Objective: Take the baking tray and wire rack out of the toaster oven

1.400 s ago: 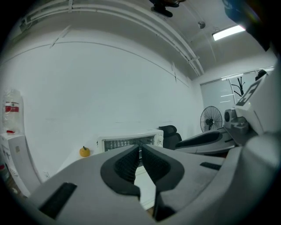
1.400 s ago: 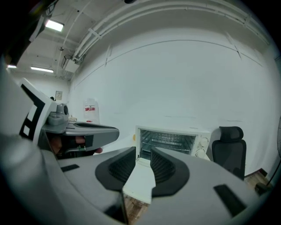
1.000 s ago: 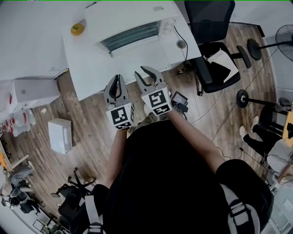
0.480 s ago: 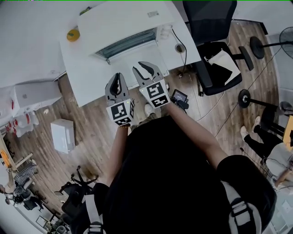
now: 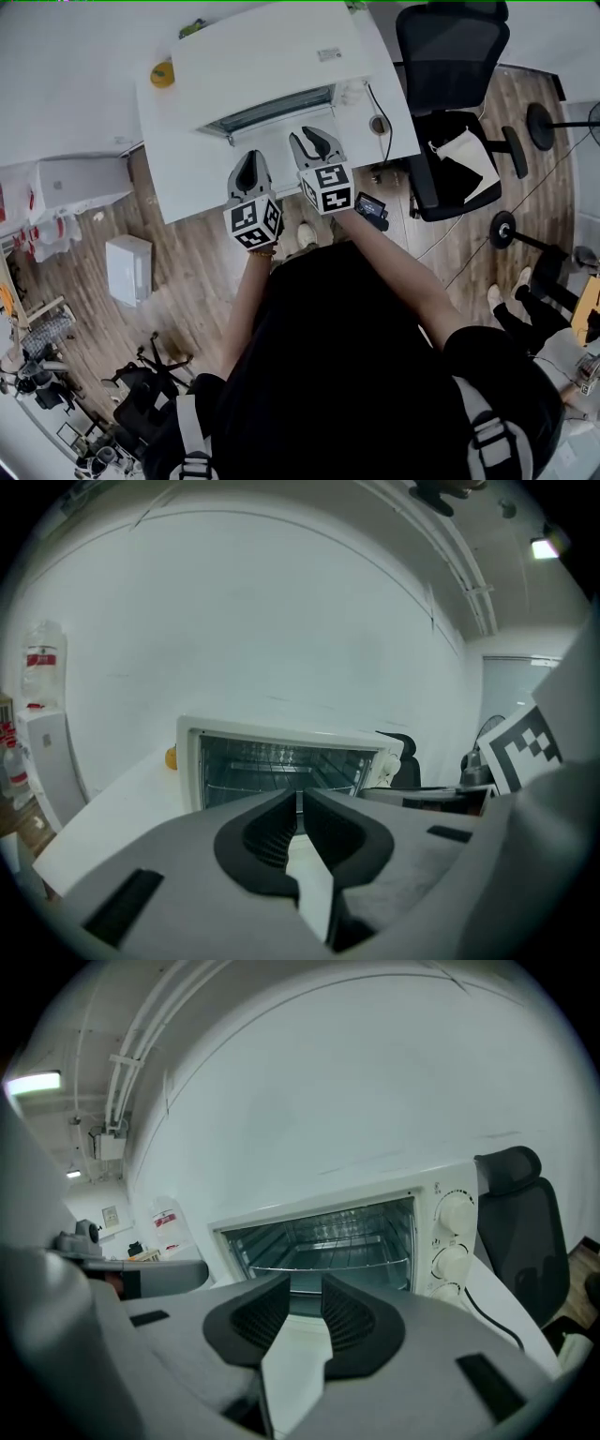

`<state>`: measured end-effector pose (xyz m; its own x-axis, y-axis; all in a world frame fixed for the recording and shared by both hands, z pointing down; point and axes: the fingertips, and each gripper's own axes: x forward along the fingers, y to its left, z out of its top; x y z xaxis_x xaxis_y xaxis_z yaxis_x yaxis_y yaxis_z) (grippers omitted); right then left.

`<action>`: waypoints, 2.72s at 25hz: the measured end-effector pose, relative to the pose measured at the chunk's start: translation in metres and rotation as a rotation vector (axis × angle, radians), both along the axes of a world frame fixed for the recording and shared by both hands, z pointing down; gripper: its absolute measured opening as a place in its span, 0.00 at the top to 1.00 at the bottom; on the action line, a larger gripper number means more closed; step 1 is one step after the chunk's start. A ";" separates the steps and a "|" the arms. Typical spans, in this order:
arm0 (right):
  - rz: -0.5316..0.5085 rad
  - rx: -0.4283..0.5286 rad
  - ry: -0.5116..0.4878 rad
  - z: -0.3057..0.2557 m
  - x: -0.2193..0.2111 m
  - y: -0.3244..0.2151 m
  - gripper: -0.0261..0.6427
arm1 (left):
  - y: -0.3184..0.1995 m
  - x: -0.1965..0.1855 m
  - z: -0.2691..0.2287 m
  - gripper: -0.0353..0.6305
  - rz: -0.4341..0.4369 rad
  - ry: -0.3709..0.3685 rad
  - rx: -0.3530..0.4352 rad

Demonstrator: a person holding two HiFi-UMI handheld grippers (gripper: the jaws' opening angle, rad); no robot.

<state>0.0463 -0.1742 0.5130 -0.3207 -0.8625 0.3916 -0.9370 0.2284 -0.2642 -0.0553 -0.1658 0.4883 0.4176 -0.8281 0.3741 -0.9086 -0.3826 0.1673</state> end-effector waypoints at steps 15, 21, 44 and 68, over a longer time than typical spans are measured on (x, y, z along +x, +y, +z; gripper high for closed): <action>0.118 -0.149 -0.253 0.062 0.044 -0.046 0.80 | -0.057 0.012 0.066 0.91 -0.246 0.349 -0.246; 0.190 -0.216 -0.358 0.085 0.047 -0.058 0.74 | -0.079 -0.002 0.100 0.91 -0.371 0.568 -0.349; 0.340 -0.282 -0.606 0.124 0.042 -0.114 0.71 | -0.133 -0.015 0.159 0.79 -0.516 0.873 -0.503; 0.423 -0.312 -0.726 0.141 0.051 -0.137 0.74 | -0.158 -0.002 0.165 0.80 -0.484 0.911 -0.544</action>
<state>0.0976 -0.3117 0.6540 -0.2603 -0.8532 0.4520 -0.5045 -0.2790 -0.8171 -0.0573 -0.3235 0.6532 0.3989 -0.7968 0.4538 -0.3995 0.2944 0.8682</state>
